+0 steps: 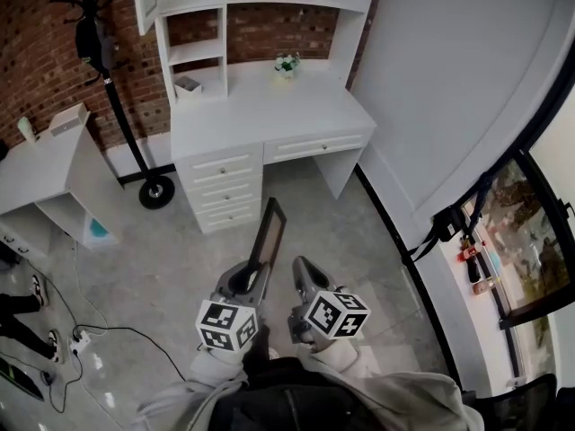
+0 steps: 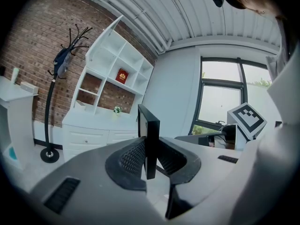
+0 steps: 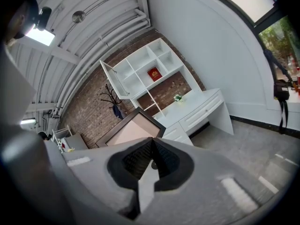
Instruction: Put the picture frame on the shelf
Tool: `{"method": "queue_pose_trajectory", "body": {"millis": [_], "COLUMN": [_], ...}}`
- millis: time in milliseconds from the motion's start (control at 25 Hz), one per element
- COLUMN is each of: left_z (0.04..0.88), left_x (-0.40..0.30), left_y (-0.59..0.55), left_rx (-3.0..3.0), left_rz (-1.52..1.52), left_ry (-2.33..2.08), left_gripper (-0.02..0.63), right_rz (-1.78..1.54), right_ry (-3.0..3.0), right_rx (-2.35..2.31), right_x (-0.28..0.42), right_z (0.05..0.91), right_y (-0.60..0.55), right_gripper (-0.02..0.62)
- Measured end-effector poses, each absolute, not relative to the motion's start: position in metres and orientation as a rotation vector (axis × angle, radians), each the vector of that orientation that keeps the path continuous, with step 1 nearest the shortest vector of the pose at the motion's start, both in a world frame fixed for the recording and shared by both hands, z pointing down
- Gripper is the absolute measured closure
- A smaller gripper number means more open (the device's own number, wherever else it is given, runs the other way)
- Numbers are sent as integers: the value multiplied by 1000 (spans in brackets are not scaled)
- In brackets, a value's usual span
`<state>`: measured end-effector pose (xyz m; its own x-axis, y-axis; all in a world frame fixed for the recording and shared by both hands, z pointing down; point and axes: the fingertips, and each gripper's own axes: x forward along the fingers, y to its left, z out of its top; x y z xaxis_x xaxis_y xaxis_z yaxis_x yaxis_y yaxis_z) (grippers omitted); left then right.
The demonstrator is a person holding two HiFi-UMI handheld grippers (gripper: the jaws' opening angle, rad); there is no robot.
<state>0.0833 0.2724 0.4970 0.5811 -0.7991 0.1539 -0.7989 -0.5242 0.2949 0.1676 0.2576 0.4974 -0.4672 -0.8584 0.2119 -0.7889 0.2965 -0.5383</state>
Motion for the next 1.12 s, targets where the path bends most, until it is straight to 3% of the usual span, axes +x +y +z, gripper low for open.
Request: {"method": "queue_pose_trajectory", "body": {"millis": [1120], "left_z": [488], "left_x": [45], "left_y": [37], "left_rx": [2470], "left_rz": [18], "left_ry": [-1320], "left_gripper": [535], "right_rz": [-984], "right_ry": [2437], "right_rx": [-1495], "right_x": [123], "right_z": [497], "right_y": [22], "right_gripper": [595]}}
